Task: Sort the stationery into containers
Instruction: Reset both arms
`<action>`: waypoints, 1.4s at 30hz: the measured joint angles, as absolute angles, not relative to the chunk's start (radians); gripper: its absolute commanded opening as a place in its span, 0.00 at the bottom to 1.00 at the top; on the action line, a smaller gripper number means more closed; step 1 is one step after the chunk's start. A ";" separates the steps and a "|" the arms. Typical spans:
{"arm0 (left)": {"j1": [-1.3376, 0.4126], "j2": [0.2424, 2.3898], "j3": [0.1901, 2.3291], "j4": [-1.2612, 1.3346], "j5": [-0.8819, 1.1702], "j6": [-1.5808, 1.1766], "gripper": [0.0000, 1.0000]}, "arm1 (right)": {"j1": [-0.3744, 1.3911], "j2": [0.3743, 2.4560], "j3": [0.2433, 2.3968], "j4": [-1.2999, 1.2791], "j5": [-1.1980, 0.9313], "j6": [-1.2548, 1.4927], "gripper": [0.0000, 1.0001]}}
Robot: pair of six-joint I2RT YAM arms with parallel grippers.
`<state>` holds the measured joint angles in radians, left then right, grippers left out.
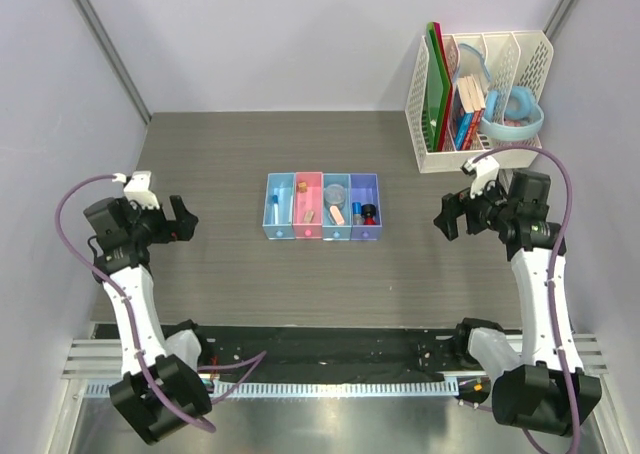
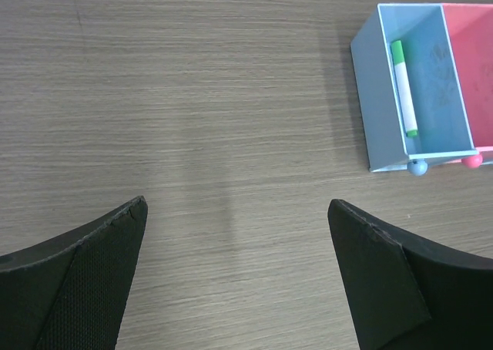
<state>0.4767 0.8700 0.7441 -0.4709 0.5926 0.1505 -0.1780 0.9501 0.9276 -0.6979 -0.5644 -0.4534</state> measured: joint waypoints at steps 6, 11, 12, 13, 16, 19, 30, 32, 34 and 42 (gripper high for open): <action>0.534 0.908 0.740 -0.432 0.677 0.131 1.00 | -0.239 0.939 0.901 -0.668 -0.605 -0.452 1.00; 0.537 0.895 0.725 -0.412 0.704 0.130 1.00 | -0.313 0.941 0.884 -0.629 -0.686 -0.449 1.00; 0.537 0.892 0.723 -0.410 0.706 0.130 1.00 | -0.326 0.941 0.883 -0.624 -0.699 -0.449 1.00; 0.537 0.888 0.720 -0.408 0.709 0.130 1.00 | -0.344 0.941 0.881 -0.617 -0.719 -0.448 1.00; 0.537 0.873 0.711 -0.400 0.718 0.129 1.00 | -0.402 0.938 0.863 -0.577 -0.774 -0.445 1.00; 0.537 0.873 0.710 -0.396 0.726 0.126 1.00 | -0.443 0.949 0.847 -0.558 -0.810 -0.438 1.00; 0.537 0.876 0.709 -0.393 0.746 0.113 1.00 | -0.454 0.939 0.824 -0.539 -0.889 -0.430 1.00; 0.537 0.878 0.707 -0.392 0.750 0.113 1.00 | -0.454 0.921 0.821 -0.539 -0.898 -0.430 1.00; 0.537 0.881 0.706 -0.393 0.753 0.113 1.00 | -0.454 0.912 0.821 -0.538 -0.905 -0.427 1.00; 0.537 0.885 0.704 -0.393 0.762 0.113 1.00 | -0.454 0.895 0.820 -0.538 -0.912 -0.419 1.00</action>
